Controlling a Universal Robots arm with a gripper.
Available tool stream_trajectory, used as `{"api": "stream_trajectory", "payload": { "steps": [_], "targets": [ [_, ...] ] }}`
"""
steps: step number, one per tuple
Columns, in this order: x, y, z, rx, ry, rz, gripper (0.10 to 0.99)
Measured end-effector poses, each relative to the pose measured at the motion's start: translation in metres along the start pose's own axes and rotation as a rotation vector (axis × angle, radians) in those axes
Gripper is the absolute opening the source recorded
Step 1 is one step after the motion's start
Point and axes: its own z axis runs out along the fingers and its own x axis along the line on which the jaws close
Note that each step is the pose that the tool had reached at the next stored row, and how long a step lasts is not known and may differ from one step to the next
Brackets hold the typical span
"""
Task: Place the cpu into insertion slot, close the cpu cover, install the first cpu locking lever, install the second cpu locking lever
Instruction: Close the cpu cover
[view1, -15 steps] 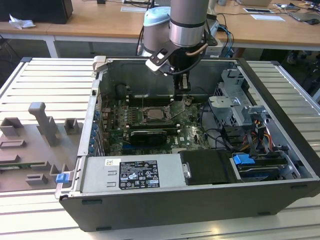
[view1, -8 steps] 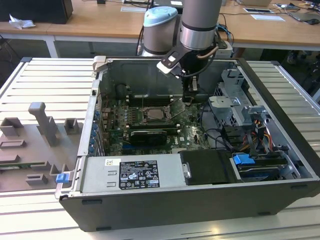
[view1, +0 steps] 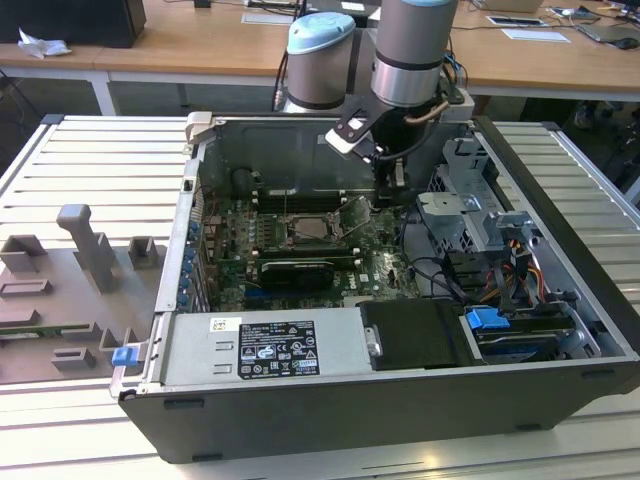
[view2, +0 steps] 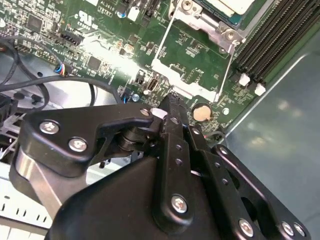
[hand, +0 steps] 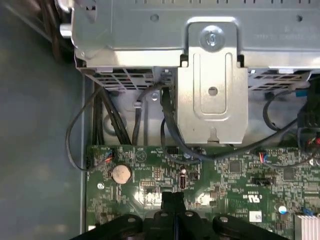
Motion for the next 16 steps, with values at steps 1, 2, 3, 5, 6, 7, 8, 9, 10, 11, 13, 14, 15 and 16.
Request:
{"api": "stream_trajectory", "payload": {
  "steps": [1, 2, 3, 5, 6, 7, 8, 9, 10, 11, 13, 14, 15, 16],
  "targets": [
    [0.0, -0.0001, 0.0021, 0.0, 0.0, 0.0, 0.106],
    [0.0, -0.0001, 0.0039, 0.0, 0.0001, 0.0, 0.106],
    [0.0, -0.0006, 0.0045, 0.0, 0.0002, 0.0, 0.106],
    [-0.0001, -0.004, 0.0044, 0.0, 0.0007, 0.0, 0.106],
    [0.0, -0.0055, 0.0044, 0.0, 0.001, 0.0, 0.106],
    [0.0, -0.0068, 0.0044, 0.0, 0.0011, 0.0, 0.106],
    [-0.0001, -0.0081, 0.0043, 0.0, 0.0011, 0.0, 0.106],
    [0.0, -0.0094, 0.0043, 0.0, 0.0011, 0.0, 0.106],
    [0.0, -0.0105, 0.0043, 0.0, 0.0011, 0.0, 0.106],
    [-0.0001, -0.0113, 0.0042, 0.0, 0.0012, 0.0, 0.106],
    [0.0, -0.0131, 0.0042, 0.0, 0.001, 0.0, 0.106],
    [-0.0001, -0.0136, 0.0041, 0.0, 0.0011, 0.0, 0.106],
    [0.0, -0.0146, 0.0041, 0.0, 0.0011, 0.0, 0.106],
    [0.0, -0.015, 0.0041, 0.0, 0.0012, 0.0, 0.106]
  ]
}}
